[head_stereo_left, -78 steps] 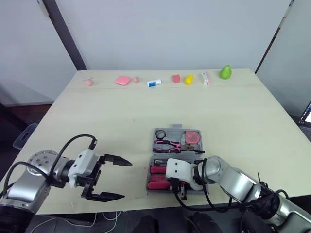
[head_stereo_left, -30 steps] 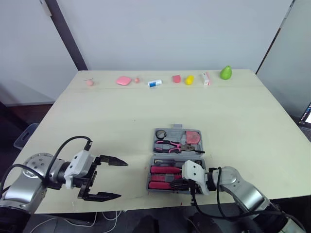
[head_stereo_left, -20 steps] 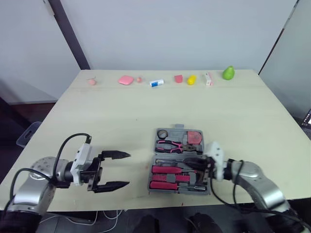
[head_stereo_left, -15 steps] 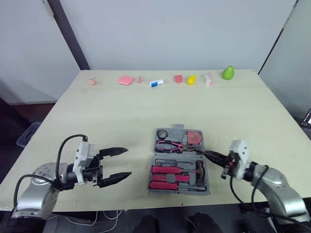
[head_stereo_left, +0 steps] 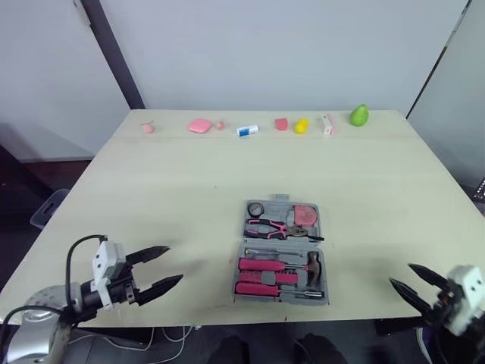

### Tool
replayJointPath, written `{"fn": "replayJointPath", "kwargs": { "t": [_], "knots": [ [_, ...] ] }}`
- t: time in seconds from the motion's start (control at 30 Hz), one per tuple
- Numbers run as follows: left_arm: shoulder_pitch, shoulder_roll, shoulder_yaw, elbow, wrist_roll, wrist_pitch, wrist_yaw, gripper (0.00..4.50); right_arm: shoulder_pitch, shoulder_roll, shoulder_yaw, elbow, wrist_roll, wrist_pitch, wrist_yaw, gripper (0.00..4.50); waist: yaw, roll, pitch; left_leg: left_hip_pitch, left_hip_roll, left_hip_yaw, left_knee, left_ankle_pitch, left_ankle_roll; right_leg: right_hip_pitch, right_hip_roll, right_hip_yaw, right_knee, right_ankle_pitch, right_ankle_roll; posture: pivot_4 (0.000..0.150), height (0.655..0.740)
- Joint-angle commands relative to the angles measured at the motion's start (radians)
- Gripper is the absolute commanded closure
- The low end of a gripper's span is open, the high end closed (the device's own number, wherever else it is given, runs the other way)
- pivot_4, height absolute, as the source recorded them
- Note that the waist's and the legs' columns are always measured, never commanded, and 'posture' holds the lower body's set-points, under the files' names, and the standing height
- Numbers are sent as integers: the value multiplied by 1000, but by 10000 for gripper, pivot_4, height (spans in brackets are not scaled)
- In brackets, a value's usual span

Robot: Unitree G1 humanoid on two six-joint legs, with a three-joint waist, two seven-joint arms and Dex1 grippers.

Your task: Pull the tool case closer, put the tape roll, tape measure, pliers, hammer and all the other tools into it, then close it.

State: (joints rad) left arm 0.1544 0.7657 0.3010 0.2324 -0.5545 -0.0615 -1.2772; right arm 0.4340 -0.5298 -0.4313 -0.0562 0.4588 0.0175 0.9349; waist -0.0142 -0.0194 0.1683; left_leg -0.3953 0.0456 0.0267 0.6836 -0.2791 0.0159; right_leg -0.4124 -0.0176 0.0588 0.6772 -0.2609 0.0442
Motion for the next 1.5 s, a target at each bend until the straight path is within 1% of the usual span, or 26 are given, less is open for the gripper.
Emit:
{"fn": "replayJointPath", "kwargs": {
  "t": [0.03, 0.13, 0.2, 0.3, 0.43, 0.53, 0.73, 0.93, 1.07, 1.13, 1.17, 1.2, 1.23, 1.27, 1.3, 1.37, 1.4, 1.43, 1.47, 1.5],
  "knots": [
    [32, -12, 66, 11, 4, -22, 36, 0, 60, 8, -73, 44, 22, -78, 24, 517, -1, 0, 0, 0, 0, 0, 0, 0, 0, 0, 0, 1, 0, 0, 0, 1500, 7400],
    [77, -23, 83, 22, 25, -43, 42, 0, 113, 14, -103, 89, 15, -108, 22, 517, -1, 0, 0, 2, 1, 0, 0, 0, 0, 0, 0, 2, 0, -1, -2, 1500, 7400],
    [77, -24, 87, 38, 34, -52, 44, 0, 125, 12, -111, 101, 15, -116, 16, 517, -1, 0, 0, 3, 1, 2, 0, 0, 0, 0, 0, 4, 0, -2, -3, 1500, 7400],
    [51, -24, 76, 73, 52, -68, 42, 0, 124, 3, -107, 105, 11, -121, 13, 517, -1, -1, -1, 4, 2, 5, 0, 0, 0, 0, 0, 7, 1, -4, 1, 1500, 7400],
    [-27, -33, 31, 105, 88, -84, 39, 0, 79, -16, -60, 61, 0, -64, -9, 517, 0, -1, -2, 6, 2, 8, 0, 0, 0, 1, 0, 8, 1, -4, 1, 1500, 7400],
    [-97, -40, -24, 118, 123, -84, 20, 0, 12, -29, -3, 13, -4, -4, -27, 517, -2, -1, -2, 6, 1, 11, 0, 0, 0, 1, 0, 8, 1, -2, -2, 1500, 7400],
    [-218, -61, -101, 138, 162, -85, 9, 0, -138, -47, 108, -66, -35, 93, -77, 517, -1, -1, -2, 5, 1, 13, -1, 0, 0, 0, 1, 9, 1, 1, 1, 1500, 7400],
    [-308, -82, -159, 182, 203, -110, -10, 0, -294, -62, 229, -46, -94, 160, -91, 517, 0, -1, -2, 4, 1, 13, 0, 0, 0, 0, 1, 9, 1, 1, 1, 1500, 7400],
    [-382, -104, -197, 249, 229, -127, -35, 0, -406, -69, 319, 12, -133, 187, -63, 517, 0, -1, -2, 3, 0, 11, 0, 0, 0, 0, 1, 8, 1, 1, 1, 1500, 7400],
    [-413, -114, -211, 281, 242, -138, -37, 0, -454, -72, 355, 50, -164, 183, -58, 5633, 0, -1, -2, 3, 0, 11, 0, 0, 0, 0, 1, 8, 1, 1, 1, 1500, 7400],
    [-434, -120, -227, 307, 257, -147, -47, 4029, -492, -75, 386, 81, -191, 184, -53, 8783, 0, -1, -2, 3, 0, 11, 0, 0, 0, 0, 1, 8, 1, 1, 1, 1500, 7400],
    [-449, -124, -240, 327, 267, -154, -55, 5161, -520, -78, 409, 104, -210, 184, -49, 10826, 0, -2, -2, 3, 0, 11, 0, 0, 0, 0, 1, 8, 1, 1, 1, 1500, 7400],
    [-460, -125, -251, 343, 273, -159, -67, 8532, -539, -80, 427, 119, -220, 191, -42, 16634, 0, -1, -2, 3, 0, 11, 1, 0, 0, 0, 1, 7, 1, 1, 1, 1500, 7400],
    [-467, -125, -257, 354, 278, -165, -75, 11589, -549, -82, 437, 129, -225, 195, -37, 19442, 0, -1, -2, 2, 0, 11, 1, 0, 0, -1, 1, 7, 1, 1, 1, 1500, 7400],
    [-487, -131, -265, 379, 291, -174, -71, 15588, -574, -78, 454, 150, -238, 189, -33, 23143, 0, -2, -2, 1, 0, 10, 1, 0, 0, -1, 1, 7, 1, 2, 2, 1500, 7400],
    [-528, -138, -287, 435, 321, -199, -66, 24311, -623, -72, 487, 190, -265, 185, -26, 32539, 0, -2, -2, 1, 0, 10, 1, 0, 0, -1, 1, 7, 1, 2, 2, 1500, 7400],
    [-548, -142, -298, 463, 337, -213, -66, 29524, -643, -71, 501, 208, -277, 183, -19, 37669, 0, -2, -2, 1, 0, 10, 1, 0, 0, -1, 1, 7, 1, 2, 2, 1500, 7400],
    [-560, -144, -304, 480, 346, -223, -69, 30934, -654, -71, 509, 220, -283, 182, -15, 39302, 0, -2, -2, 1, 0, 9, 1, 0, 0, -1, 1, 7, 1, 2, 2, 1500, 7400],
    [-574, -148, -309, 501, 355, -232, -66, 38597, -665, -71, 518, 231, -290, 178, -10, 45000, 0, -2, -2, 1, 0, 9, 1, 0, 0, -1, 1, 6, 1, 2, 2, 1500, 7400],
    [-590, -152, -313, 524, 364, -241, -61, 40615, -675, -70, 529, 243, -297, 176, -4, 45000, 0, -2, -2, 0, 0, 8, 1, 0, 0, -1, 1, 6, 1, 2, 2, 1500, 7400]
  ]
}}
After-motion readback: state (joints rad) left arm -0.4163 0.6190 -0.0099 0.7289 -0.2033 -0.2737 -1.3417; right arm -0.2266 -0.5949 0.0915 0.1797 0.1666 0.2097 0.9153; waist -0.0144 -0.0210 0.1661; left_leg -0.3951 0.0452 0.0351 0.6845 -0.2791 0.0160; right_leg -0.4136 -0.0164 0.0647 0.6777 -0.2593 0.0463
